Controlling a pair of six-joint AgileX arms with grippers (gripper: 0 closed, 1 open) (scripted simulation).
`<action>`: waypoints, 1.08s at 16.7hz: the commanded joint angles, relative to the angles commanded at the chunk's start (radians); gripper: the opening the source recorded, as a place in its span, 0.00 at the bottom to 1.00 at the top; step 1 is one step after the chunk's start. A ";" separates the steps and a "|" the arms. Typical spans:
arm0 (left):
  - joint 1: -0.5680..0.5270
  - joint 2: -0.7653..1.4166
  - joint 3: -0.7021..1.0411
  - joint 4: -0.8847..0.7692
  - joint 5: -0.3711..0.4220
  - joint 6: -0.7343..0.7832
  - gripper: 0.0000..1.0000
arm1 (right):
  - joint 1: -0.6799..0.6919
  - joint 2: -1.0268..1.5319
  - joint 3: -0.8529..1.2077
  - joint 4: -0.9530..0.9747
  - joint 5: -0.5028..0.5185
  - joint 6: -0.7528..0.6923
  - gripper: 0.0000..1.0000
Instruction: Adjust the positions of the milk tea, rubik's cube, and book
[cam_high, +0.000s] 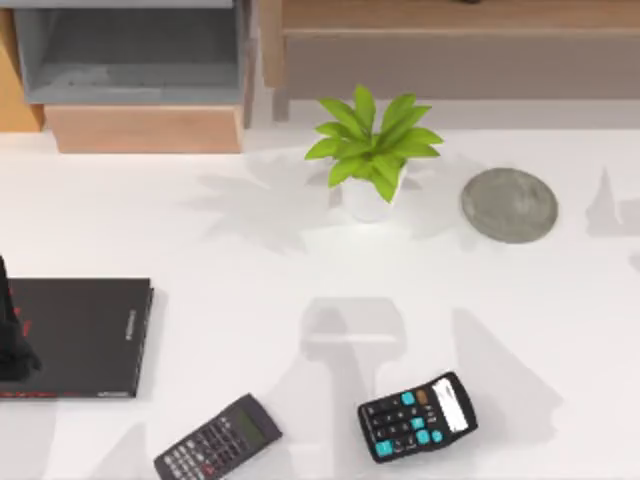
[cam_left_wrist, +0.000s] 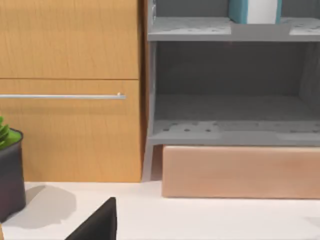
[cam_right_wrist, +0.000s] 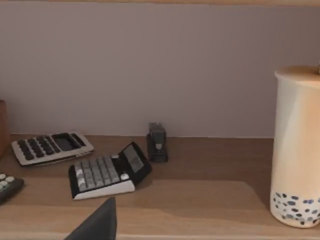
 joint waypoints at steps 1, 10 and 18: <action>0.000 0.000 0.000 0.000 0.000 0.000 1.00 | -0.022 0.114 0.058 0.042 -0.020 0.000 1.00; 0.000 0.000 0.000 0.000 0.000 0.000 1.00 | -0.183 0.866 0.472 0.339 -0.162 0.004 1.00; 0.000 0.000 0.000 0.000 0.000 0.000 1.00 | -0.201 0.946 0.528 0.380 -0.182 0.004 1.00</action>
